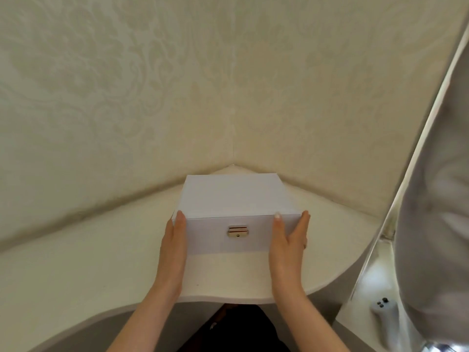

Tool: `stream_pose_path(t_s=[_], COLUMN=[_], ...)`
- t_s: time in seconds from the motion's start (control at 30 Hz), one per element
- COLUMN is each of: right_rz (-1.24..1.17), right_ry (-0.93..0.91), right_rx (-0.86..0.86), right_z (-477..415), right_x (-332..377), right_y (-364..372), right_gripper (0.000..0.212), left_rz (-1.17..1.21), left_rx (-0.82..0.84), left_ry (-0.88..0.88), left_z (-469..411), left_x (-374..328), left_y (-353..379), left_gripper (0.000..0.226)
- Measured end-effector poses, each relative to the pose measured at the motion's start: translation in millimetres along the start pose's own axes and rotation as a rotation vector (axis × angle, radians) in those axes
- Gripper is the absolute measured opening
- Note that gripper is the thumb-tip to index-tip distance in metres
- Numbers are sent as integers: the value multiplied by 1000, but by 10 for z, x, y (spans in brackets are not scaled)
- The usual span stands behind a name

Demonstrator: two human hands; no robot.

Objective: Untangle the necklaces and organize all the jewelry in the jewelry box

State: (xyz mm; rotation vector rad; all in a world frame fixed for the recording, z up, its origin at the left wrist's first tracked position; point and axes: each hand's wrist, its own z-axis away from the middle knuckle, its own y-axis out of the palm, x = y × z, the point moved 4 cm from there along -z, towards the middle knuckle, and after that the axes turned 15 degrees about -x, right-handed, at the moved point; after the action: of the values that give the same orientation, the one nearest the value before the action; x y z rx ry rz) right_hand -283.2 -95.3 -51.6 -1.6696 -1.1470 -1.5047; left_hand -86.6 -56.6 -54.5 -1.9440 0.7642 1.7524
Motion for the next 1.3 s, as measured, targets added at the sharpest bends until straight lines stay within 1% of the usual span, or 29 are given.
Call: stream_pose_path(t_s=[0.1, 0.2, 0.23, 0.3, 0.33, 0.37, 0.43, 0.47, 0.57, 0.67, 0.7, 0.8, 0.83, 0.93, 1.0, 1.1, 1.13, 1.17, 1.23, 1.27, 1.3], right_rz=[17, 58, 83, 136, 155, 175, 206, 223, 305, 332, 324, 284, 279, 264, 276, 260, 274, 272, 276, 285, 254], right_ry=[-15, -27, -20, 3, 21, 36, 62, 76, 82, 77, 80, 75, 79, 85, 95, 98, 108, 111, 107, 85, 54], right_rx=[12, 57, 72, 110, 136, 176, 297, 367, 515, 577, 589, 603, 615, 669, 665, 664, 670, 689, 675, 639, 599], right_z=[-26, -397, -543, -787, -879, -951, -1028, -1045, -1086, -1119, -1122, -1159, -1182, -1221, -1276, -1382, -1373, -1406, -1414, -1389, -1412], right_x=[-29, -49, -64, -60, -48, -42, -37, -38, -37, -44, -60, -117, -138, -138, -131, -154, -143, -201, -273, -263, -239], right_y=[133, 342, 433, 647, 764, 880, 1102, 1192, 1344, 1385, 1383, 1370, 1375, 1459, 1539, 1610, 1585, 1598, 1581, 1564, 1567], right_gripper=[77, 78, 79, 81, 83, 84, 85, 86, 86, 90, 91, 87, 85, 87, 89, 88, 89, 89, 87, 81, 71], left_rz=[-48, -65, -55, -44, -43, -19, 53, 69, 79, 62, 57, 20, 2, -44, -54, -53, -63, -44, -50, -60, -51], left_rx=[-7, 41, 62, 120, 154, 185, 254, 285, 328, 293, 282, 270, 261, 260, 275, 287, 283, 295, 285, 257, 225], left_ry=[19, -30, -51, -83, -104, -118, -129, -139, -177, -196, -182, -120, -110, -98, -115, -145, -146, -139, -119, -106, -94], left_z=[1, -128, -192, -336, -419, -481, -563, -594, -716, -833, -842, -830, -849, -949, -1021, -1072, -1051, -1057, -1038, -1001, -1010], left_x=[48, 111, 122, 119, 111, 81, -19, -60, -109, -69, -53, -7, 22, 84, 109, 146, 134, 164, 170, 112, 70], left_y=[16, 145, 212, 357, 437, 518, 687, 773, 971, 1021, 1020, 1022, 1035, 1078, 1113, 1170, 1173, 1182, 1127, 1059, 991], left_gripper=[54, 61, 66, 85, 90, 84, 57, 52, 54, 62, 61, 42, 43, 66, 72, 89, 90, 84, 66, 53, 38])
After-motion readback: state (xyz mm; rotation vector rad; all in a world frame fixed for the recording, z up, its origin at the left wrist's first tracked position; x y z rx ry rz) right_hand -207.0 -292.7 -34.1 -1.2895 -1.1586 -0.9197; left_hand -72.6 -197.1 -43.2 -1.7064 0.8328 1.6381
